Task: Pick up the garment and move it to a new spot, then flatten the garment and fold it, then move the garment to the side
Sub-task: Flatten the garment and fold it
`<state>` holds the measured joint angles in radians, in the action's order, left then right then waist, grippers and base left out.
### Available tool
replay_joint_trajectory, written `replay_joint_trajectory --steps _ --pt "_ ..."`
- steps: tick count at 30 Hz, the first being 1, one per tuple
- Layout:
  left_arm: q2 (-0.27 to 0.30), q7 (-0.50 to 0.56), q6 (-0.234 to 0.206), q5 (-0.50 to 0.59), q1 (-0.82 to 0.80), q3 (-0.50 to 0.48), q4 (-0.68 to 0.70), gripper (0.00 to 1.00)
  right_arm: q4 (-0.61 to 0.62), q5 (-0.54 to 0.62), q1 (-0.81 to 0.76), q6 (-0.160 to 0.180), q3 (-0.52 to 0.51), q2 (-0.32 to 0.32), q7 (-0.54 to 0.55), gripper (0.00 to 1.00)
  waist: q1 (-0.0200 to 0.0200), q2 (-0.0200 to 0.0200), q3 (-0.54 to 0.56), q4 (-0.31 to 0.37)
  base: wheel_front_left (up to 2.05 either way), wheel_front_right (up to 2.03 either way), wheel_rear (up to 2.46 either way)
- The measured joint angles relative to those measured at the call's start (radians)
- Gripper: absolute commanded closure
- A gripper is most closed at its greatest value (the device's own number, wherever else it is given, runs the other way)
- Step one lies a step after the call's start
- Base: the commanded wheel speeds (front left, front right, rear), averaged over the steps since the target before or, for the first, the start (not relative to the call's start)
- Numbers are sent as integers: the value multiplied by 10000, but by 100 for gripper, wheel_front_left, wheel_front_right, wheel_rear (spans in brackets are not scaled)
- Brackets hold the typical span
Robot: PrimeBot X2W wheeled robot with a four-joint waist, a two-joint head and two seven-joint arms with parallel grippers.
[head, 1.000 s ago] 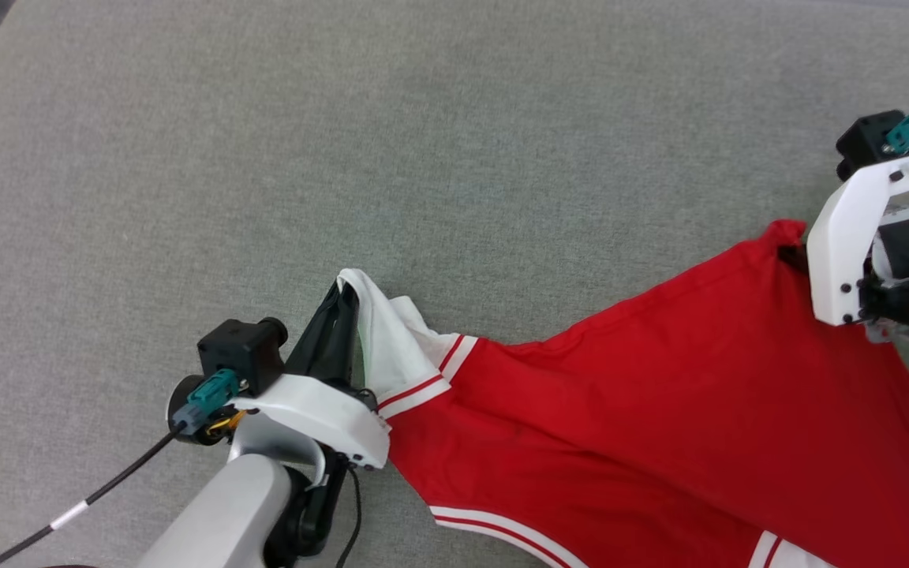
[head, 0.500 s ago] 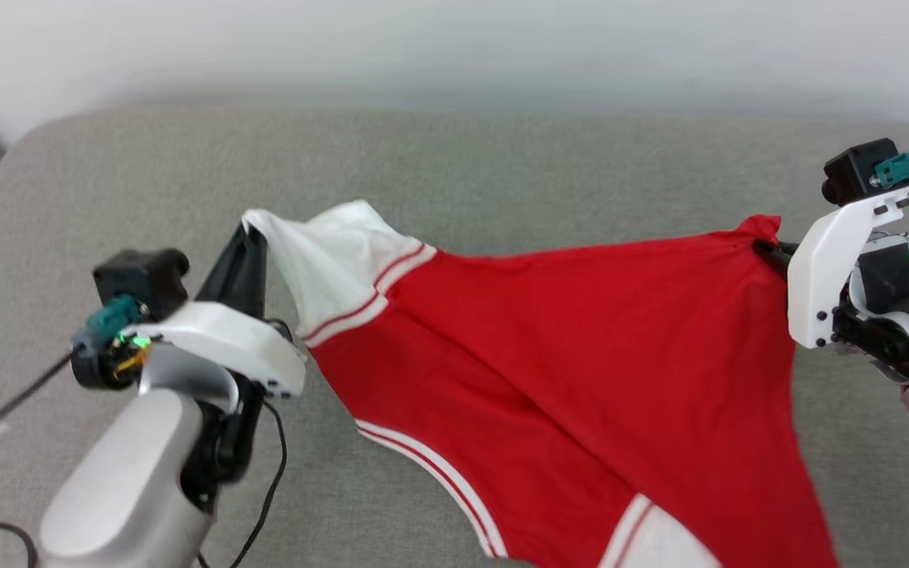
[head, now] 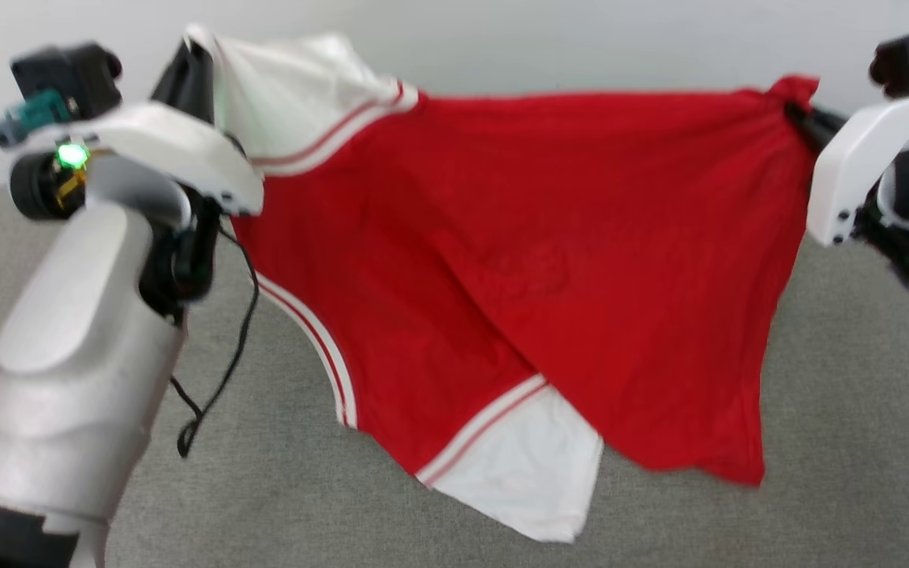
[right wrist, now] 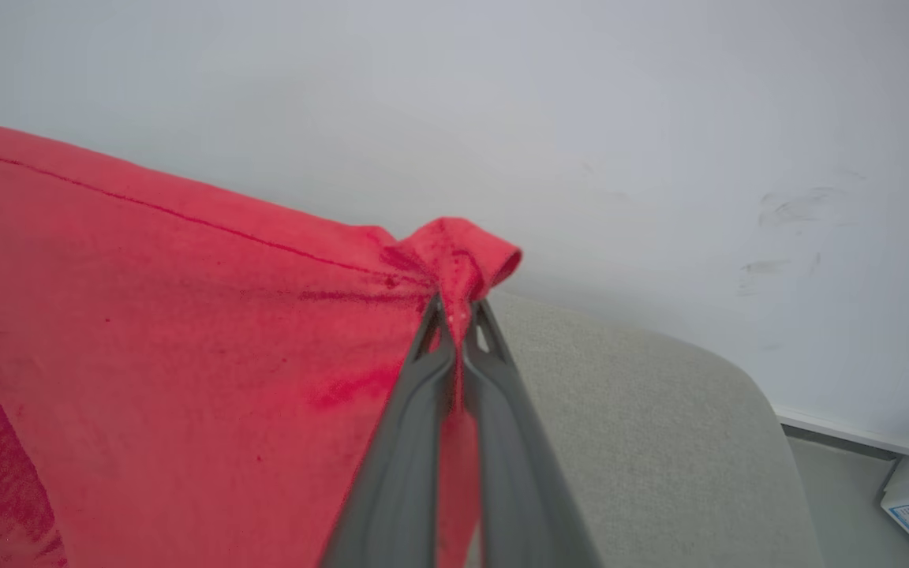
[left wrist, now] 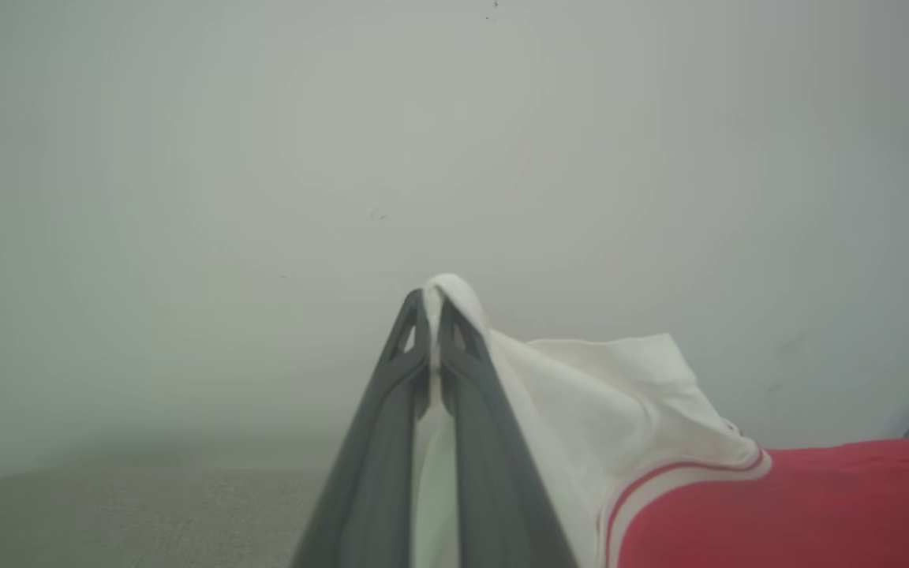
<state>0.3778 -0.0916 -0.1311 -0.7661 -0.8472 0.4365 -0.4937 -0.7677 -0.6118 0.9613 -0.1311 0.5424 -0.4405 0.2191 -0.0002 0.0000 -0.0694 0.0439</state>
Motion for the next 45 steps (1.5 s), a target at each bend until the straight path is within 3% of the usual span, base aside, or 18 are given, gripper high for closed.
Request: replay_joint_trajectory --steps 11,25,35,45 --pt "104 -577 422 773 -4064 -84 -1760 100 -972 1657 2929 -4 -1068 128 -2071 100 1 0 -1655 111 0 0 0" --pt "460 -813 518 1593 -8099 -8 -2102 100 -1898 3647 6520 -4 -2136 738 -3590 100 3 0 -4402 327 0 0 0" --pt "466 -652 414 1618 -8586 50 -2234 100 -2794 4276 7510 -4 -2180 1166 -4036 100 4 0 -5761 361 0 0 0" --pt "198 -562 453 970 -7078 -35 -2978 100 -3816 3607 6992 -4 -1342 1755 -4077 100 3 0 -6007 287 0 0 0"
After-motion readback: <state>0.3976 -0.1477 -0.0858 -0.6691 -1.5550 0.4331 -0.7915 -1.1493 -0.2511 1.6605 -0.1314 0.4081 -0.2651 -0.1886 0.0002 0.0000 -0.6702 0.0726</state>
